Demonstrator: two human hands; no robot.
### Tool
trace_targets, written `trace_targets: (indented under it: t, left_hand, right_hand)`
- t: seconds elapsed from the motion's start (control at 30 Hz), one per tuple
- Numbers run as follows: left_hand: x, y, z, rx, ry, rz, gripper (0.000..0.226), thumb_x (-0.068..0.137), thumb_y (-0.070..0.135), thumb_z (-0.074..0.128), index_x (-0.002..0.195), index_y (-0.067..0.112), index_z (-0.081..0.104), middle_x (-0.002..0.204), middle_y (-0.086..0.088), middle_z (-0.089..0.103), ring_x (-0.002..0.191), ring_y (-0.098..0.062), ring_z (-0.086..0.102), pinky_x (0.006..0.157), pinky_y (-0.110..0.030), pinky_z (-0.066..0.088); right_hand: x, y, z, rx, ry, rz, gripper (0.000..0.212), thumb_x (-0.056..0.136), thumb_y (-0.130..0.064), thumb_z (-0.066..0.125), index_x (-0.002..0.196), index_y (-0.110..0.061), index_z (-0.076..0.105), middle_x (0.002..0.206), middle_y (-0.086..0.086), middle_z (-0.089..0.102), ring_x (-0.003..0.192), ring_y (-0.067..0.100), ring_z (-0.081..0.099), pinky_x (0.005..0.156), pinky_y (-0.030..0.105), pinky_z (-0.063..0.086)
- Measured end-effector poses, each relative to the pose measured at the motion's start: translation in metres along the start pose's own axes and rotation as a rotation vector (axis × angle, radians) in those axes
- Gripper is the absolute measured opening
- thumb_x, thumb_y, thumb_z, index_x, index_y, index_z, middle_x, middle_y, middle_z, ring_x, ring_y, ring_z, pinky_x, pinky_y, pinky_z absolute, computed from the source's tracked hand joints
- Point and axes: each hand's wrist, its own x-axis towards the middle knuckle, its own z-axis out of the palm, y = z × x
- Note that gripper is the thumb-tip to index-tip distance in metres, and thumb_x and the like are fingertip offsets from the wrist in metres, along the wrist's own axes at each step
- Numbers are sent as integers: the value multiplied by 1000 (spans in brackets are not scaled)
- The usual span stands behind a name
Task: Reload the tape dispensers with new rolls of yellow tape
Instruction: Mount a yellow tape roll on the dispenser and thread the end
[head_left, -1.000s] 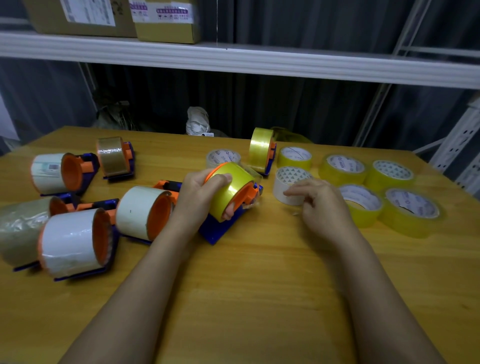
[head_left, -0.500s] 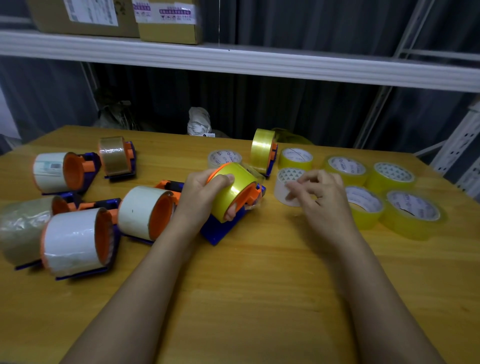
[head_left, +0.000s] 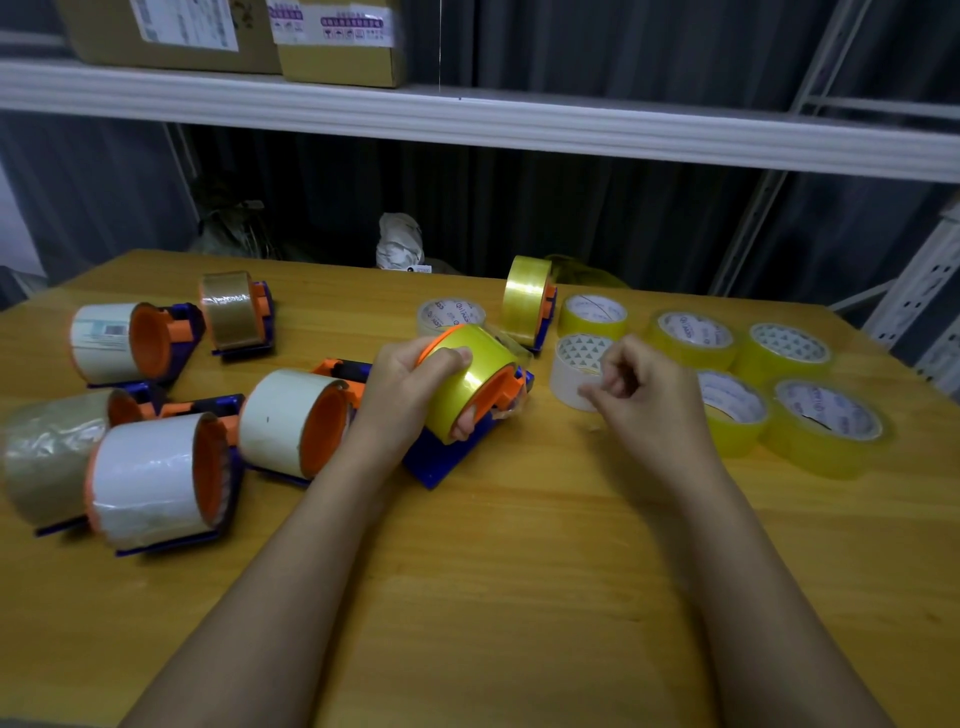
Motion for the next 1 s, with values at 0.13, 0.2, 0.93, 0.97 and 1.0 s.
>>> trace_targets:
  t: [0.13, 0.2, 0.93, 0.97, 1.0]
  left_hand:
    - [-1, 0, 0, 5, 7, 2, 27, 93, 1, 45, 70, 7, 58, 44, 2, 54, 40, -7, 50, 41, -14, 39]
    - [0, 0, 0, 1, -1, -3, 27, 93, 2, 44, 71, 7, 58, 44, 1, 54, 40, -8, 51, 41, -15, 40]
    - [0, -10, 0, -59, -160, 39, 23, 82, 14, 49, 67, 0, 58, 38, -5, 51, 33, -16, 45, 42, -19, 40]
    - [0, -10, -1, -57, -166, 39, 22, 82, 14, 49, 67, 1, 58, 38, -6, 51, 32, -17, 46, 42, -21, 41]
    - [0, -11, -1, -58, -172, 39, 22, 82, 15, 49, 66, 3, 59, 38, -7, 51, 32, -18, 46, 42, -22, 41]
  right_hand:
    - [-1, -2, 3, -86, -98, 38, 31, 75, -11, 80, 92, -25, 57, 100, -9, 59, 95, 10, 55, 80, 28, 48]
    - [-1, -3, 1, -108, -18, -3, 31, 71, -18, 83, 82, -19, 54, 83, -6, 53, 77, 11, 50, 66, 28, 44]
    - [-5, -23, 9, 783, -430, 383, 28, 88, -39, 55, 94, -13, 64, 89, 10, 58, 95, 22, 65, 86, 38, 57]
    - [-6, -23, 9, 798, -452, 388, 30, 83, -39, 58, 94, -12, 62, 91, 10, 61, 96, 24, 66, 84, 35, 58]
    - [-7, -24, 9, 811, -472, 392, 30, 80, -38, 61, 94, -11, 60, 91, 11, 63, 93, 24, 67, 80, 32, 58]
